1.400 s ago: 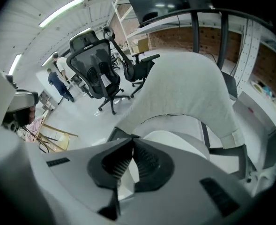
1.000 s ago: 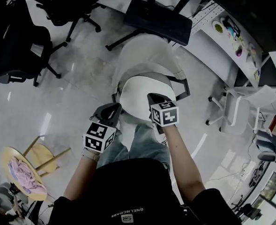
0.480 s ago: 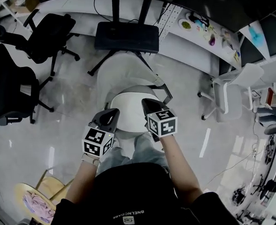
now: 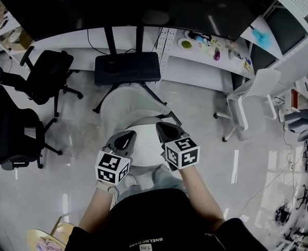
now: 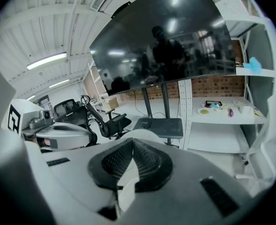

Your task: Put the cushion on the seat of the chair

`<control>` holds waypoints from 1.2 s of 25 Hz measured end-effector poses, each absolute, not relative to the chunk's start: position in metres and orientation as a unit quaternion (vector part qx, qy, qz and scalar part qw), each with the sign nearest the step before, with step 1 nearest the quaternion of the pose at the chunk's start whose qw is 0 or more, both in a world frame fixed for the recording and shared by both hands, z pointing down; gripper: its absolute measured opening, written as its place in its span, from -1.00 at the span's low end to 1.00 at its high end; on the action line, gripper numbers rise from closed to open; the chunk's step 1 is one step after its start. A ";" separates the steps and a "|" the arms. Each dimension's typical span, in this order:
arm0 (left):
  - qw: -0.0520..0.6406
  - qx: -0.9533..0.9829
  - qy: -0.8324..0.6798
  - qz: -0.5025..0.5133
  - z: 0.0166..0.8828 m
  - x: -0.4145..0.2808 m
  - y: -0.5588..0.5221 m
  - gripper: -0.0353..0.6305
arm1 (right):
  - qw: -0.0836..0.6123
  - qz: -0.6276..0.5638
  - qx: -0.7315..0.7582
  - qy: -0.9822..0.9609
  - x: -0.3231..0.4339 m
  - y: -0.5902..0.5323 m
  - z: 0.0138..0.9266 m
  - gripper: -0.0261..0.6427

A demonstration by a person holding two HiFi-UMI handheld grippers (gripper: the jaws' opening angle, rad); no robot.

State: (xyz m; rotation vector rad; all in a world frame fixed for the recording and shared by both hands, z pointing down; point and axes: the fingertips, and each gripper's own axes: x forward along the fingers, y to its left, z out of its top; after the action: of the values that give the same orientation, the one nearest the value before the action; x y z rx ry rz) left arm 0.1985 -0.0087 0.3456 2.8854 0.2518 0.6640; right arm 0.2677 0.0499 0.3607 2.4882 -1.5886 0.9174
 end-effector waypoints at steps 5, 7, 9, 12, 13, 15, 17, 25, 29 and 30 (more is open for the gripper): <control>0.074 0.972 0.086 0.206 0.323 0.212 0.000 -0.86 | 0.011 0.260 0.812 -0.522 0.280 0.054 0.320 -0.89; 0.068 0.974 0.086 0.199 0.314 0.217 0.001 -0.86 | 0.006 0.246 0.815 -0.525 0.284 0.055 0.305 -0.89; 0.062 0.976 0.085 0.191 0.303 0.221 0.002 -0.86 | 0.002 0.232 0.816 -0.529 0.286 0.055 0.292 -0.89; 0.052 0.980 0.083 0.176 0.285 0.227 0.001 -0.86 | -0.001 0.209 0.816 -0.539 0.287 0.052 0.271 -0.89; 0.049 0.981 0.081 0.170 0.279 0.229 0.000 -0.86 | -0.003 0.201 0.815 -0.543 0.287 0.050 0.264 -0.89; 0.043 0.984 0.077 0.158 0.265 0.233 -0.003 -0.86 | -0.006 0.186 0.814 -0.551 0.288 0.046 0.250 -0.89; 0.038 0.986 0.074 0.145 0.252 0.236 -0.005 -0.86 | -0.009 0.172 0.812 -0.557 0.289 0.043 0.237 -0.89; 0.017 0.993 0.060 0.096 0.208 0.247 -0.012 -0.86 | -0.018 0.119 0.810 -0.574 0.299 0.037 0.189 -0.89; 0.013 0.996 0.050 0.080 0.196 0.250 -0.020 -0.86 | -0.018 0.102 0.808 -0.580 0.301 0.032 0.175 -0.89; 0.013 0.996 0.047 0.078 0.195 0.250 -0.022 -0.86 | -0.016 0.099 0.807 -0.583 0.301 0.031 0.173 -0.89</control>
State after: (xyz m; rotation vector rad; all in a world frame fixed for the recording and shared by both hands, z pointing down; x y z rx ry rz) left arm 0.2503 -0.0221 0.1948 3.1033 0.1461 0.2440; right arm 0.3006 0.0308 0.1731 2.5597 -1.8488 0.3147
